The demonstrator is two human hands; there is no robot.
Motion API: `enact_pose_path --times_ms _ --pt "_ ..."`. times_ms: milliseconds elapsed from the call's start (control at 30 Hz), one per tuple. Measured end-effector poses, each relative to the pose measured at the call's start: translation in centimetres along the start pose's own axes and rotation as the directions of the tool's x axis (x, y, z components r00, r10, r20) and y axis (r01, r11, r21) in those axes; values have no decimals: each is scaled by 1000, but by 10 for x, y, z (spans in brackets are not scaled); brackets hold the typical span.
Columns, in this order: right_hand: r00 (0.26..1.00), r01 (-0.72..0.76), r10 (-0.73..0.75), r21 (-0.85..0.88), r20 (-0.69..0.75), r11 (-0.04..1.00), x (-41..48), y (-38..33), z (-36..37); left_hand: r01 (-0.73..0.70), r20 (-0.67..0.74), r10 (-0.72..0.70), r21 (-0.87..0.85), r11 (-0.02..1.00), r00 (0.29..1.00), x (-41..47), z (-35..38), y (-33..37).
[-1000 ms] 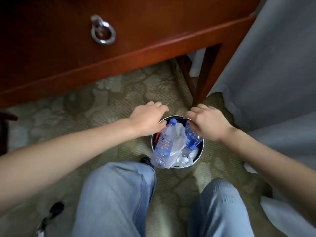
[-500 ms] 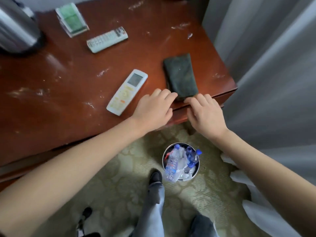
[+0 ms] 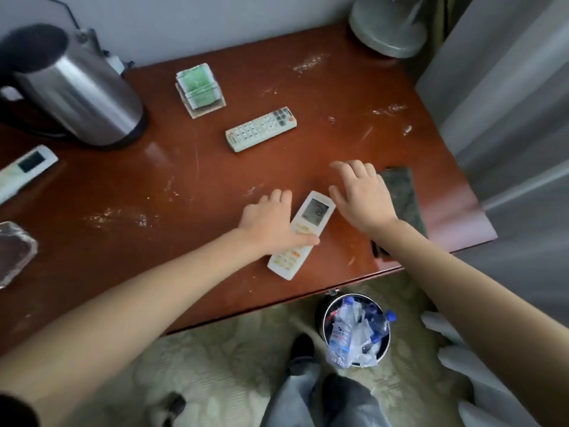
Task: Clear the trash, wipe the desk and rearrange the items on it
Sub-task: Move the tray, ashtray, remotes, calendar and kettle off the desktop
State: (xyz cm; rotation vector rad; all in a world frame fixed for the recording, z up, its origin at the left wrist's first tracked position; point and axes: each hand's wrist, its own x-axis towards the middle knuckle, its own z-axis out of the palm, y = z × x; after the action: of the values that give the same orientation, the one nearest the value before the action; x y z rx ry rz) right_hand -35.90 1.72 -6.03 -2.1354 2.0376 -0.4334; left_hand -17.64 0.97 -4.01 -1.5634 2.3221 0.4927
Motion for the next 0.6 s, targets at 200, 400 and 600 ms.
enact_pose_path --times_ms 200,400,600 --pt "991 92 -99 74 93 993 81 -29 17 -77 34 81 -107 991 996 3 11 0" --pt "975 147 -163 113 149 983 128 -51 29 -50 22 54 -168 985 998 -8 -10 -70" --pt "902 250 -255 61 349 966 168 -85 38 -19 -25 12 -280 960 1000 -9 -47 -161"
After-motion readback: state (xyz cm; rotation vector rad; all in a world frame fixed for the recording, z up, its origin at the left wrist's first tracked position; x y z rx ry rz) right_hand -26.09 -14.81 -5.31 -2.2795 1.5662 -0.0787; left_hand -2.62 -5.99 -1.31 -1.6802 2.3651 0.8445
